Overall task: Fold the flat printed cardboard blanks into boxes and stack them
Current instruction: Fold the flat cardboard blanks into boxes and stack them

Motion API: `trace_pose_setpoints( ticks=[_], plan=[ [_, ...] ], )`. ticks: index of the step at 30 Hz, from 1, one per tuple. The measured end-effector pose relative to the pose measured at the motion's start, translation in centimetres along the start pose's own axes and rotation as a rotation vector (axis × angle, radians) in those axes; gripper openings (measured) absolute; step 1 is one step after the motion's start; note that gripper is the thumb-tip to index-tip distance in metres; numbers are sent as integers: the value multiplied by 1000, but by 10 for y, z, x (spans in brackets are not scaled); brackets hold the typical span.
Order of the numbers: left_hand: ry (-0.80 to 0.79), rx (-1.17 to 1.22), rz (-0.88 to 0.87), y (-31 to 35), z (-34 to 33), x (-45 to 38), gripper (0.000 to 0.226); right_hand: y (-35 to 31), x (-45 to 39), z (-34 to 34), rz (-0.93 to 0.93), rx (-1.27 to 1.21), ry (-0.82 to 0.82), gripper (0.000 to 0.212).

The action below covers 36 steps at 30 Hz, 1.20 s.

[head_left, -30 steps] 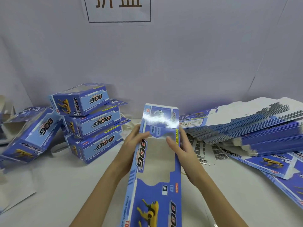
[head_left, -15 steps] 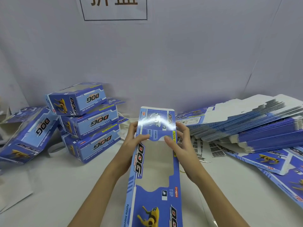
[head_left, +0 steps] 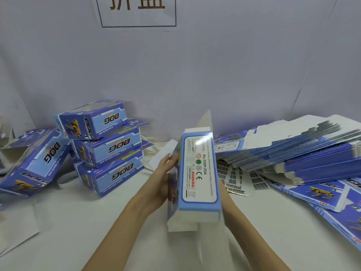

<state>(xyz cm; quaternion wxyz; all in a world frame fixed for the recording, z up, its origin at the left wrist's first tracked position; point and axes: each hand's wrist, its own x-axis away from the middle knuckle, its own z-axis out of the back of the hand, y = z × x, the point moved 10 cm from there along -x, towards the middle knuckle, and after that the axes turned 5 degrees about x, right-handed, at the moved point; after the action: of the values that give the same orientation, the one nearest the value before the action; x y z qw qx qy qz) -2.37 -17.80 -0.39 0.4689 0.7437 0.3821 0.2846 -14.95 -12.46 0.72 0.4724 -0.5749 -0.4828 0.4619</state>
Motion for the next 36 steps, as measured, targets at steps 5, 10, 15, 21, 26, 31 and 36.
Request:
trace_pose_setpoints(
  ticks=[5, 10, 15, 21, 26, 31, 36],
  plan=[
    [206, -87, -177, 30, 31, 3, 90, -10, -2, 43, -58, -243, 210, 38],
    [187, -193, -213, 45, 8, 8, 50, -3, 0, 41, -123, 54, 77, 93],
    [60, -88, -219, 69, -23, 15, 41, -9, 1, 13, 22, -4, 69, 49],
    [106, -271, -143, 51, -17, 23, 23, -13, 4, 9, 81, -80, 121, 56],
    [155, -66, -195, 43, -6, 28, 27, -16, 1, 20, 88, -123, 132, 51],
    [120, -47, -247, 45, -6, 26, 28, -16, 2, 21, 118, -70, 127, 49],
    [121, -41, -217, 45, -5, 25, 33, -23, 5, 19, 185, -62, 140, 41]
  ],
)
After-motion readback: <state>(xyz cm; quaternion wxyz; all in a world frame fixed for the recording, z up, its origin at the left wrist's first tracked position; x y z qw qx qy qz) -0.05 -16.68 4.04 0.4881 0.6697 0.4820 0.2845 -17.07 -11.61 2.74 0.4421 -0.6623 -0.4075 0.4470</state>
